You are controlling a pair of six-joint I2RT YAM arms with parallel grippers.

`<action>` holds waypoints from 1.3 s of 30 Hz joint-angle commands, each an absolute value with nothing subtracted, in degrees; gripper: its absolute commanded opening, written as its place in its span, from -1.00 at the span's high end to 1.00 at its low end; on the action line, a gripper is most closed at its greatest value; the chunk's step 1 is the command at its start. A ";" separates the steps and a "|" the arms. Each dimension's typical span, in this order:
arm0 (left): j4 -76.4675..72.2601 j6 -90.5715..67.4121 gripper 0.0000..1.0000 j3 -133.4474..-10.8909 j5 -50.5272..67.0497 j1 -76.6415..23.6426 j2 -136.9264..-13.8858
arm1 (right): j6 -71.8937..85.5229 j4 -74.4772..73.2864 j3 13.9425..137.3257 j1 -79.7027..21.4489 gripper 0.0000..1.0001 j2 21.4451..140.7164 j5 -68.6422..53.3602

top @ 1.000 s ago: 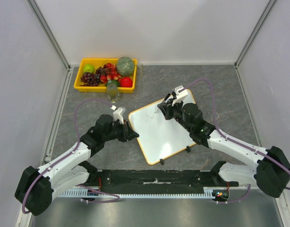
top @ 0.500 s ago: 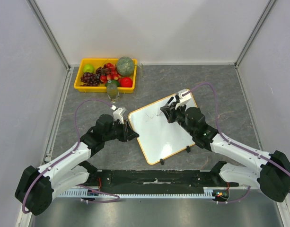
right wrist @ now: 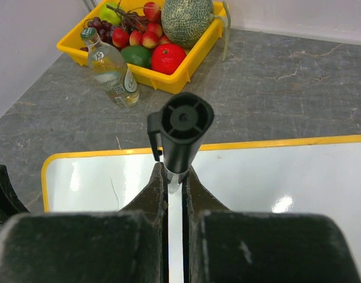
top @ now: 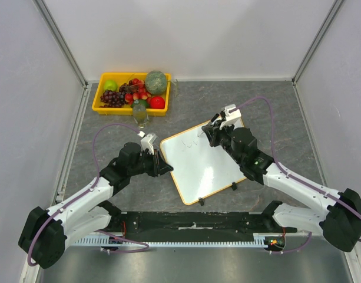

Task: Write a sentence on the whiteboard

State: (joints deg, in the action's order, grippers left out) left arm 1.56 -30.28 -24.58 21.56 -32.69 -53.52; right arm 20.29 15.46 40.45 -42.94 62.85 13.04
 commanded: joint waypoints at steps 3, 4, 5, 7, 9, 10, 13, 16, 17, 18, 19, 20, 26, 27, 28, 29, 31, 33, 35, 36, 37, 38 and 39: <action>5.10 -24.96 0.96 -23.64 18.11 -32.26 -54.49 | 20.39 16.44 40.79 -42.71 1.00 65.21 13.01; 5.10 -24.96 0.96 -23.64 18.28 -32.26 -54.58 | 20.56 16.70 40.09 -42.71 1.00 65.04 12.75; 5.10 -24.87 0.96 -23.64 18.28 -32.43 -54.58 | 20.74 16.79 39.38 -42.71 1.00 64.95 12.74; 5.10 -24.96 0.96 -23.64 18.19 -32.34 -54.49 | 20.83 16.26 38.59 -42.71 1.00 65.30 12.39; 5.18 -24.87 0.96 -23.64 18.19 -32.26 -54.49 | 20.92 16.00 37.62 -42.71 1.00 65.65 12.04; 5.19 -24.87 0.96 -23.64 18.37 -32.26 -54.49 | 20.83 16.00 37.10 -42.71 1.00 65.92 12.04; 5.19 -24.96 0.96 -23.64 18.28 -32.34 -54.49 | 20.57 14.86 35.95 -42.71 1.00 66.44 12.22; 5.19 -25.05 0.96 -23.73 18.28 -32.26 -54.49 | 20.39 13.72 34.81 -42.71 1.00 66.18 12.22; 5.19 -25.05 0.96 -23.73 18.37 -32.26 -54.49 | 20.39 13.36 34.37 -42.71 1.00 65.92 12.13; 5.27 -25.05 0.96 -23.82 18.28 -32.34 -54.41 | 20.39 13.19 34.02 -42.71 1.00 65.74 12.04; 5.27 -24.96 0.96 -23.73 18.28 -32.34 -54.40 | 20.39 12.84 33.75 -42.71 1.00 65.48 11.95; 5.27 -25.05 0.96 -23.82 18.28 -32.34 -54.58 | 20.39 12.40 33.49 -42.71 1.00 65.30 11.78; 5.27 -24.87 0.96 -23.82 18.37 -32.43 -54.84 | 20.57 11.08 32.26 -42.71 1.00 64.69 9.58; 5.27 -24.87 0.96 -23.91 18.28 -32.26 -54.76 | 20.65 10.90 32.08 -42.71 1.00 64.60 9.23; 5.27 -24.87 0.96 -23.91 18.28 -32.26 -54.84 | 20.65 10.81 31.82 -42.71 1.00 64.43 8.88; 5.27 -24.96 0.96 -23.91 18.28 -32.34 -54.84 | 20.65 10.55 31.64 -42.71 1.00 64.42 8.44; 5.27 -24.96 0.96 -23.91 18.37 -32.26 -54.84 | 20.92 10.37 31.20 -42.80 1.00 64.25 7.56; 5.27 -24.96 0.96 -23.99 18.28 -32.34 -54.84 | 21.18 10.37 30.76 -42.80 1.00 64.07 6.77; 5.27 -24.96 0.96 -23.99 18.28 -32.34 -54.76 | 21.35 10.72 30.24 -42.80 1.00 63.98 5.89; 5.27 -24.96 0.96 -24.08 18.46 -32.34 -54.84 | 21.36 10.98 29.89 -42.80 1.00 63.90 5.45; 5.27 -24.96 0.96 -24.08 18.37 -32.43 -54.84 | 21.62 11.16 29.71 -42.89 1.00 63.98 5.10; 5.27 -24.96 0.96 -24.08 18.37 -32.34 -54.76 | 21.80 11.42 29.71 -42.89 1.00 63.98 5.01; 5.27 -24.87 0.96 -24.08 18.28 -32.43 -54.76 | 22.06 11.34 29.71 -42.89 1.00 63.90 5.01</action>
State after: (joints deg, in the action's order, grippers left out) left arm 1.69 -30.26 -24.58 21.47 -32.60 -53.98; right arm 23.09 18.92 32.47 -42.92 62.17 4.69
